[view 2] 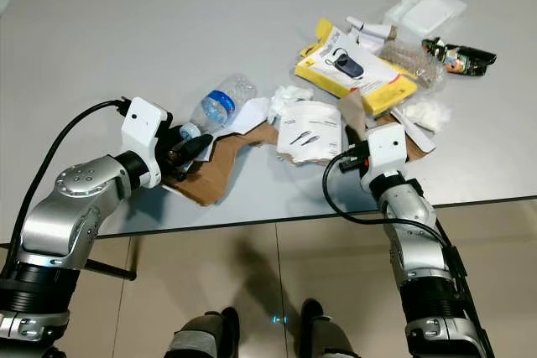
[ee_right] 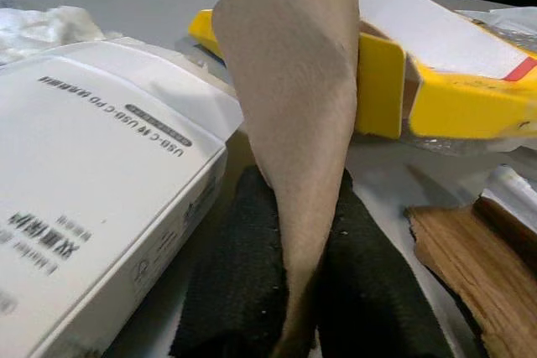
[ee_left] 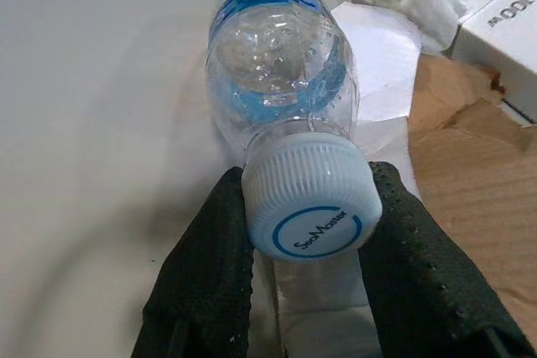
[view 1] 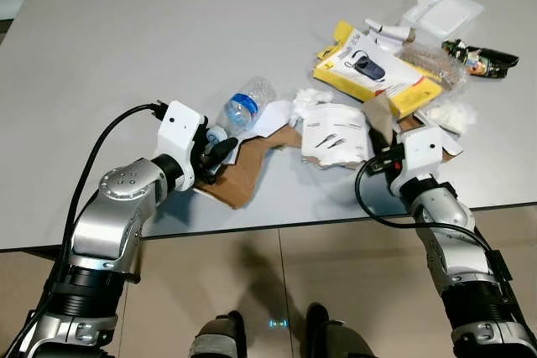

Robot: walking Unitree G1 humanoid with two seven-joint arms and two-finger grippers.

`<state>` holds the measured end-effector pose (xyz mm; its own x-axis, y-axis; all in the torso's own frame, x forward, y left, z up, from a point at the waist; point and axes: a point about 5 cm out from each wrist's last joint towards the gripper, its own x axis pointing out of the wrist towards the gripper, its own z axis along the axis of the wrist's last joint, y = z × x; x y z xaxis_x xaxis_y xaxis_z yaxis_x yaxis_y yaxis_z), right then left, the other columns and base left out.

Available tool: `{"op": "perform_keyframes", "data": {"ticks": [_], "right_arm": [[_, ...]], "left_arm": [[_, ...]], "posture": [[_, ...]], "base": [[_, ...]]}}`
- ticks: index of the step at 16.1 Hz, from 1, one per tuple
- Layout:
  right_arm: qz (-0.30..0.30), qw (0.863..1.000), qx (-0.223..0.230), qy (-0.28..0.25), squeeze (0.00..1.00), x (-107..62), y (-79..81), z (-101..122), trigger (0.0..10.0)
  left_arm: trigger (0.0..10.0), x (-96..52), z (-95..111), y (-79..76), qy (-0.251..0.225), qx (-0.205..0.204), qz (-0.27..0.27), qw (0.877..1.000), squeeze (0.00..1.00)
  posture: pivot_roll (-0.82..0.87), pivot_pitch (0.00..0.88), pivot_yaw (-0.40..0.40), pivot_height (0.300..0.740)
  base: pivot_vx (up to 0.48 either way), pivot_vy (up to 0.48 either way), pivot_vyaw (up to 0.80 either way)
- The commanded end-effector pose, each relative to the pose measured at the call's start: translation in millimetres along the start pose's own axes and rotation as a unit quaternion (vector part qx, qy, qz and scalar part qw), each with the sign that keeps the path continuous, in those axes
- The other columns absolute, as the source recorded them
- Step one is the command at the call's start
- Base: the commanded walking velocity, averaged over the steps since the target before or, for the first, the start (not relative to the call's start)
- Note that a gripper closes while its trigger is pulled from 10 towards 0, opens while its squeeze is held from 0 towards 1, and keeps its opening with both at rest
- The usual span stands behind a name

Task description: Picking trash to rubbish bin

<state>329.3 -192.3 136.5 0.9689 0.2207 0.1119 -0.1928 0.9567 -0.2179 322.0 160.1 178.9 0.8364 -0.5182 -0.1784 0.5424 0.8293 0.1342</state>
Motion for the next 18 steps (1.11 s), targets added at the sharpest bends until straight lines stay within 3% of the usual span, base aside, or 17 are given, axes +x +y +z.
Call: {"op": "perform_keyframes", "data": {"ticks": [1, 8, 14, 16, 18], "right_arm": [[-0.016, 0.999, 0.014, 0.029, 0.00, -7.8, 0.1, -14, 0.0], [-0.071, 0.995, -0.004, -0.073, 0.00, 4.2, -10.1, 41, 0.0], [-0.091, 0.986, -0.014, -0.137, 0.00, 7.5, -7.0, 84, 0.0], [-0.095, 0.981, -0.030, -0.164, 0.00, 7.9, -4.2, 102, 0.0], [-0.098, 0.975, -0.075, -0.184, 0.00, 6.8, 0.9, 116, 0.0]], "left_arm": [[10.0, -1.4, -5, -4.0, 0.014, -0.001, -0.009, 1.000, 0.00], [10.0, 0.5, -6, -5.7, 0.014, -0.001, -0.005, 1.000, 0.00], [10.0, 1.0, -6, -4.8, 0.011, 0.001, -0.001, 1.000, 0.00], [10.0, 1.8, -6, -5.0, 0.011, 0.002, 0.001, 1.000, 0.00], [10.0, 4.3, -6, -5.1, 0.006, 0.008, 0.008, 1.000, 0.00]], "posture": [[0.35, 0.267, 0.065, 0.740], [0.35, 0.267, 0.065, 0.740], [0.35, 0.260, 0.069, 0.740], [0.35, 0.260, 0.069, 0.740], [0.34, 0.251, 0.072, 0.740]], "base": [[0.000, 0.000, 0.00], [0.000, 0.000, 0.00], [0.000, 0.000, 0.00], [0.000, 0.000, 0.00], [0.000, 0.000, 0.00]]}}
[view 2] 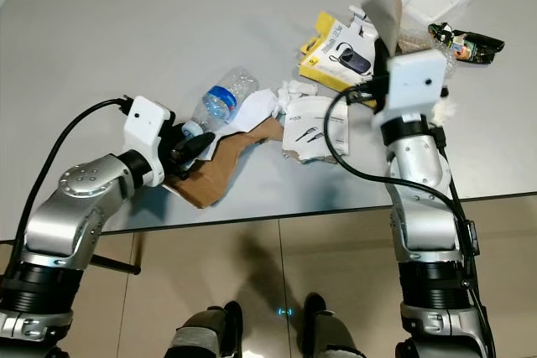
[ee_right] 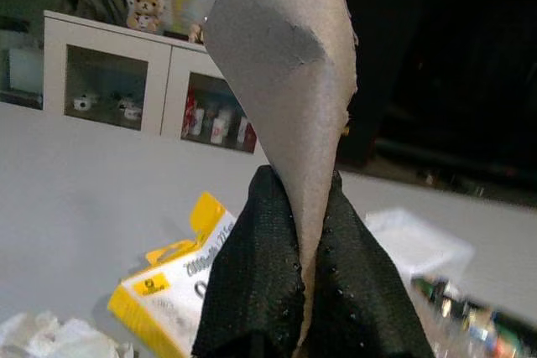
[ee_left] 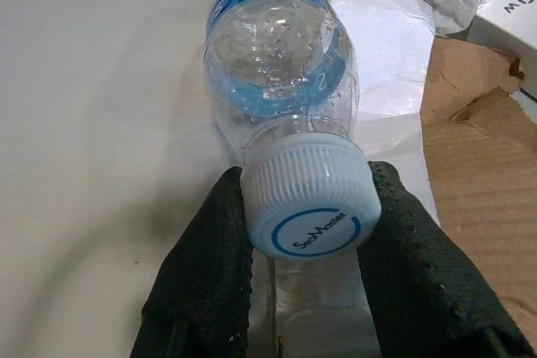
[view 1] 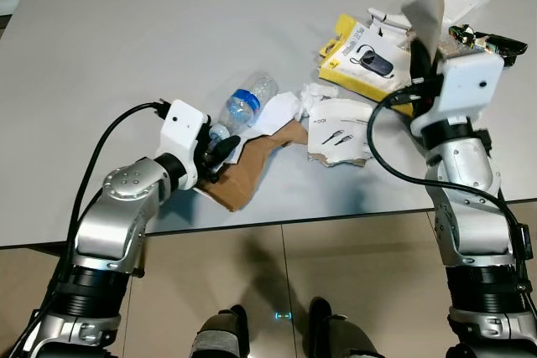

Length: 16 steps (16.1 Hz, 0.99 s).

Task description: Picking trash to rubbish bin

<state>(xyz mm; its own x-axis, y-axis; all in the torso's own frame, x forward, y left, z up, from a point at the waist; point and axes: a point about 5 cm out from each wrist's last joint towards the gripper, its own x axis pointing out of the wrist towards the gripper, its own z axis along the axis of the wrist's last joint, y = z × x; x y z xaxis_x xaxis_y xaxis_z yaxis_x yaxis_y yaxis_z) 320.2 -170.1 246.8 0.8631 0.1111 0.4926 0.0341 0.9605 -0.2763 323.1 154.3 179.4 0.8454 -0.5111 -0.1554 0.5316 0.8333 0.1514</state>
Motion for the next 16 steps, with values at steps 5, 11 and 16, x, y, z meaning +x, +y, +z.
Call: {"op": "perform_keyframes", "data": {"ticks": [5, 11, 16], "right_arm": [[-0.033, 0.999, -0.004, 0.020, 0.00, -9.6, 1.4, 1, 8.9], [-0.038, 0.997, 0.053, 0.052, 0.00, -38.9, 1.2, 2, 10.0], [-0.038, 0.993, 0.064, 0.090, 0.00, -61.9, 8.9, 3, 10.0]], "left_arm": [[10.0, 8.1, -2, 1.5, -0.012, 0.011, 0.049, 0.999, 0.00], [10.0, 18.0, 6, 9.7, -0.063, 0.029, 0.182, 0.981, 0.00], [10.0, 21.4, 3, 8.4, -0.089, 0.050, 0.267, 0.958, 0.00]], "posture": [[0.32, 0.229, 0.057, 0.740], [0.27, 0.176, -0.008, 0.740], [0.23, 0.131, -0.052, 0.740]], "base": [[0.000, 0.000, 0.00], [0.000, 0.000, 0.00], [0.000, 0.000, 0.48]]}}
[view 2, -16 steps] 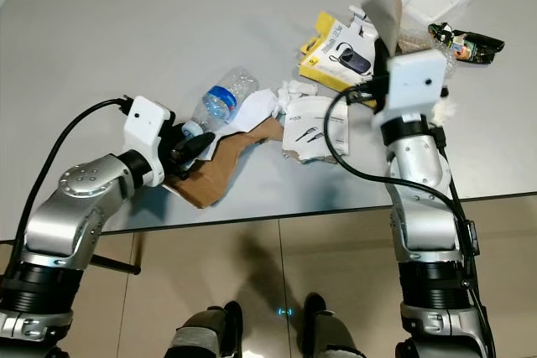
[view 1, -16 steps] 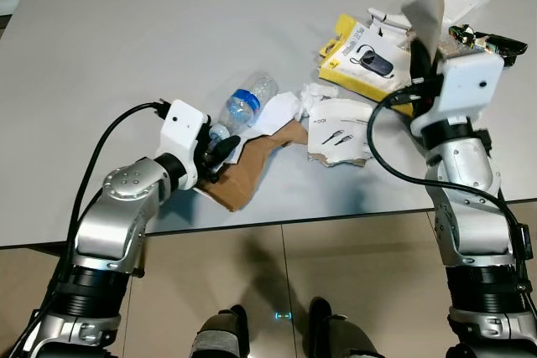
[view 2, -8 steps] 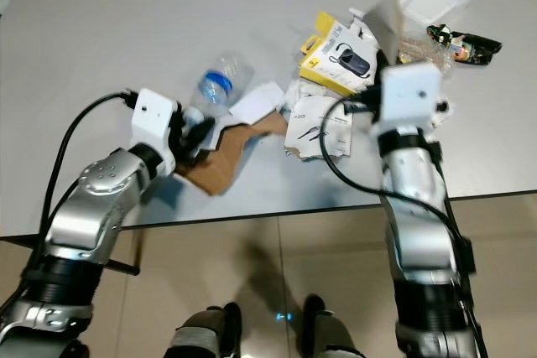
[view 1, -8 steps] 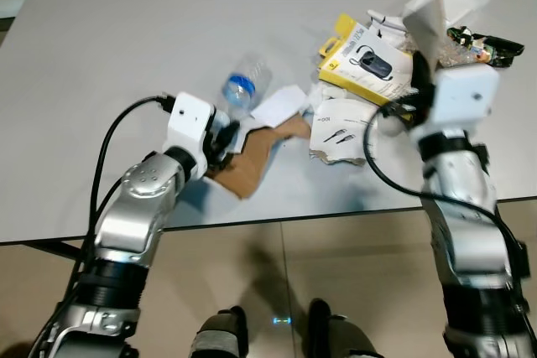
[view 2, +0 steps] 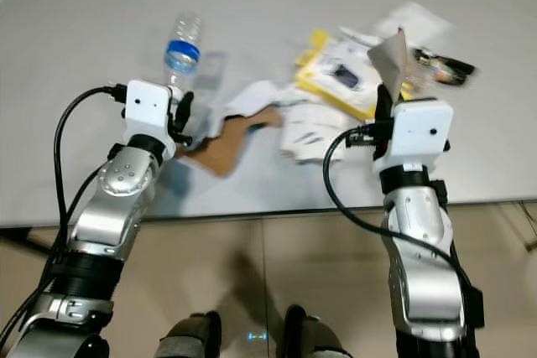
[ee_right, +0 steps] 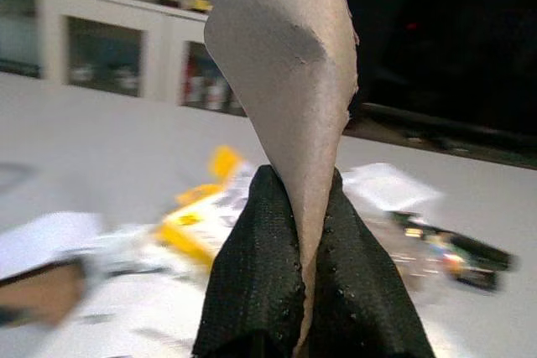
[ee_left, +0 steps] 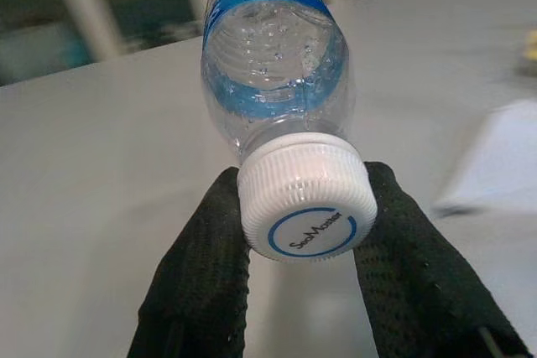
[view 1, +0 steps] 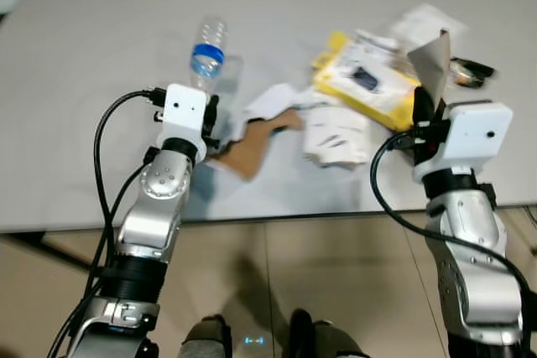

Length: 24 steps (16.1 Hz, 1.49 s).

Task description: Picking trash to rubbish bin

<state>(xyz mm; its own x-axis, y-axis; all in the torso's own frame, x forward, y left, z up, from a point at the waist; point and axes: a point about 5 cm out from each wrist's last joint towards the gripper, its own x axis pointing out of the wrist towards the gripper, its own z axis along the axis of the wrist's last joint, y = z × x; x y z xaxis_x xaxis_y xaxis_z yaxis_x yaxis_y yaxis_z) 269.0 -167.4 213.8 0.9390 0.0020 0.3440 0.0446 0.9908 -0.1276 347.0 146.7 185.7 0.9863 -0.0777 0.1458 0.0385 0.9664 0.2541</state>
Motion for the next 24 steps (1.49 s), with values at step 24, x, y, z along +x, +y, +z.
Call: {"op": "perform_keyframes", "data": {"ticks": [24], "right_arm": [[-0.004, 0.999, 0.030, 0.027, 0.00, -10.4, 10.0, 7, 10.0]], "left_arm": [[10.0, 8.2, -6, -21.7, -0.013, -0.010, 0.022, 1.000, 0.00]], "posture": [[0.20, 0.091, -0.062, 0.740]], "base": [[0.000, 0.000, 0.80]]}}
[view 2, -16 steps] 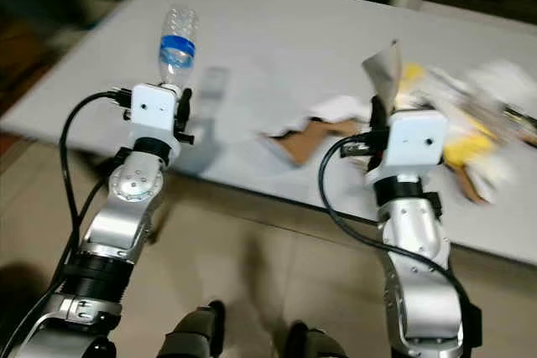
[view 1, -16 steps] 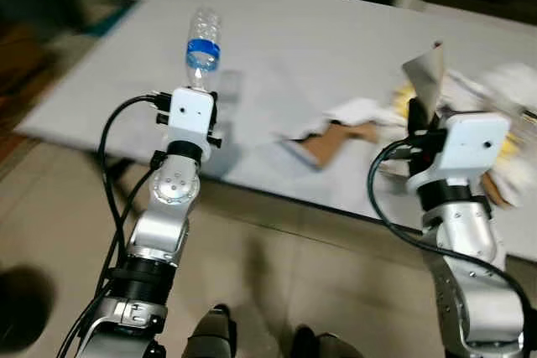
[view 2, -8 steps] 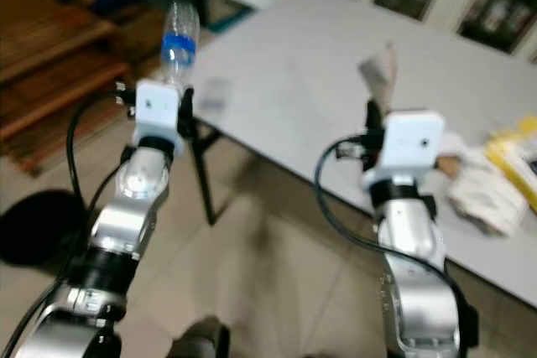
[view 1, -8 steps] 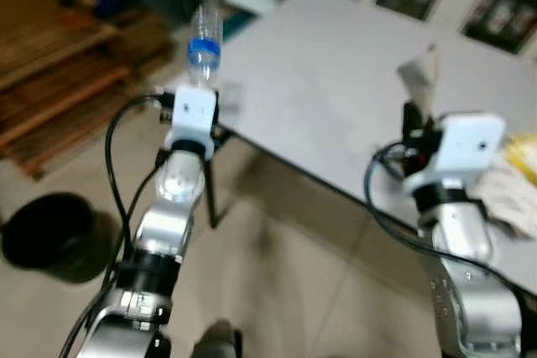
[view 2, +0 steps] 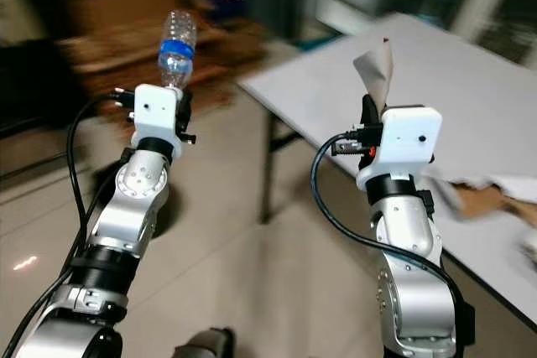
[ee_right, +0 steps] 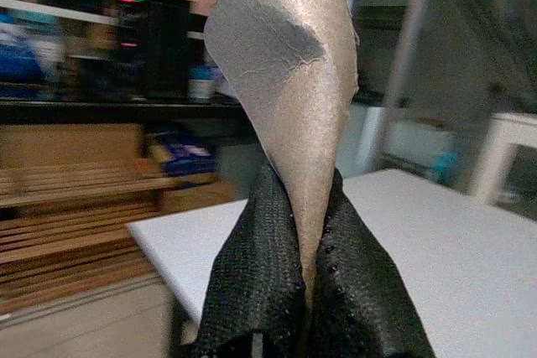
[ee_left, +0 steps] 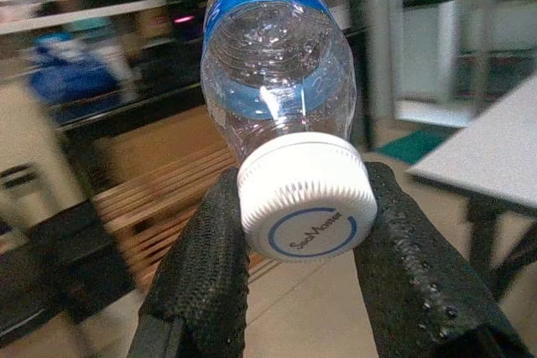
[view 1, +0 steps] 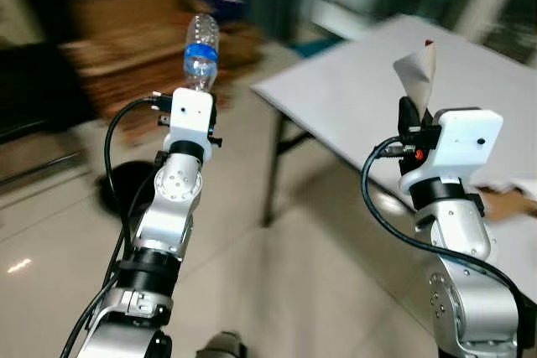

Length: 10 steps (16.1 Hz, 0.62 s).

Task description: Picking trash to rubbish bin

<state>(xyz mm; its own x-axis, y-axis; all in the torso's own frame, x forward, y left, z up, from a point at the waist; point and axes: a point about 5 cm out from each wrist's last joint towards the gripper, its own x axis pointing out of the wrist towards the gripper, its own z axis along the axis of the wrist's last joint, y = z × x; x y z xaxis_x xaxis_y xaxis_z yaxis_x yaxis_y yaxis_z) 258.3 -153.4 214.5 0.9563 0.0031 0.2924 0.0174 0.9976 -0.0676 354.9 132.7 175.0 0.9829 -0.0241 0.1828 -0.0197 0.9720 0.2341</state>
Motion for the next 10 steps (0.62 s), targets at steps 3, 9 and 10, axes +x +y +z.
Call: {"op": "perform_keyframes", "data": {"ticks": [3, 9, 10], "right_arm": [[-0.005, 1.000, 0.000, 0.000, 0.00, -0.1, -2.5, 0.9, 10.0], [-0.003, 1.000, 0.003, 0.006, 0.00, -1.2, -1.8, -1.3, 10.0], [-0.004, 1.000, 0.005, 0.006, 0.00, -1.5, -1.8, -1.4, 10.0]], "left_arm": [[10.0, 1.3, 2.3, -4.8, -0.003, -0.004, -0.003, 1.000, 0.00], [10.0, 0.5, -6.2, -5.3, 0.018, -0.016, -0.005, 1.000, 0.00], [10.0, 0.8, -7.7, -6.3, 0.023, -0.023, -0.010, 0.999, 0.00]], "posture": [[0.20, 0.088, -0.062, 0.740], [0.20, 0.088, -0.062, 0.740], [0.20, 0.088, -0.062, 0.740]], "base": [[0.000, 0.000, 0.80], [0.000, 0.000, 0.80], [0.000, 0.000, 0.80]]}}
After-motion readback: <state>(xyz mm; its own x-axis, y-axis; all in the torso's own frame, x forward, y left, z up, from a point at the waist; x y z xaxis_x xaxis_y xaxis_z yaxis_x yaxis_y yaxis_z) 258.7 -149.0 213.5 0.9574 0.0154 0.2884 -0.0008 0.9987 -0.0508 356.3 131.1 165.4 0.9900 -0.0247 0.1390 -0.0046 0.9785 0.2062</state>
